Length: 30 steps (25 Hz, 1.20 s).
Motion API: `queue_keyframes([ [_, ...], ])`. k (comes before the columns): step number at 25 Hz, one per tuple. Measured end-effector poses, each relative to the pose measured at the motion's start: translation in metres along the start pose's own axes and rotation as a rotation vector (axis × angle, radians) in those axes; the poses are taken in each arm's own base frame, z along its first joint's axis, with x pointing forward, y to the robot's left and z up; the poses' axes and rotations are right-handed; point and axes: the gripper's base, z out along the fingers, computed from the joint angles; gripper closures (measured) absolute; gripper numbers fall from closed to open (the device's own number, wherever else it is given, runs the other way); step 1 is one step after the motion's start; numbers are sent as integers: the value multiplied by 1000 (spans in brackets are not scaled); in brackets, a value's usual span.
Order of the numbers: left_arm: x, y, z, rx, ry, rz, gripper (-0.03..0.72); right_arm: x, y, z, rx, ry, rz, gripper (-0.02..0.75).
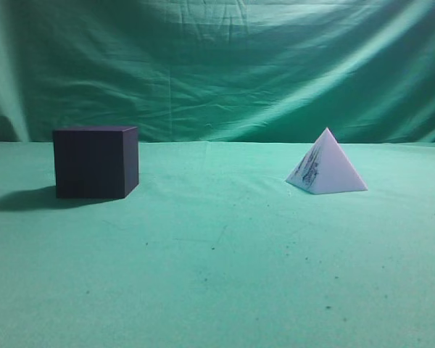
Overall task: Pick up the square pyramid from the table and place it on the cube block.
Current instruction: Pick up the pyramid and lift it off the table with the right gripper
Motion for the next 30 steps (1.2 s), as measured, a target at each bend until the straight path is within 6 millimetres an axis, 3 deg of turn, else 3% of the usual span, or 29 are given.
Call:
queue_keyframes([
  [5,0,0,0,0,0,0,688,-36,15,16,27,374,6,738],
  [8,0,0,0,0,0,0,688,-35,18,32,15,592,-57,738],
  [11,0,0,0,0,0,0,688,-34,26,47,-114,748,-219,738],
  [17,0,0,0,0,0,0,688,-32,50,91,-268,1075,-262,738],
  [24,0,0,0,0,0,0,688,-23,83,146,-320,1183,-359,738],
  [30,0,0,0,0,0,0,688,-11,108,178,-362,1226,-417,738],
])
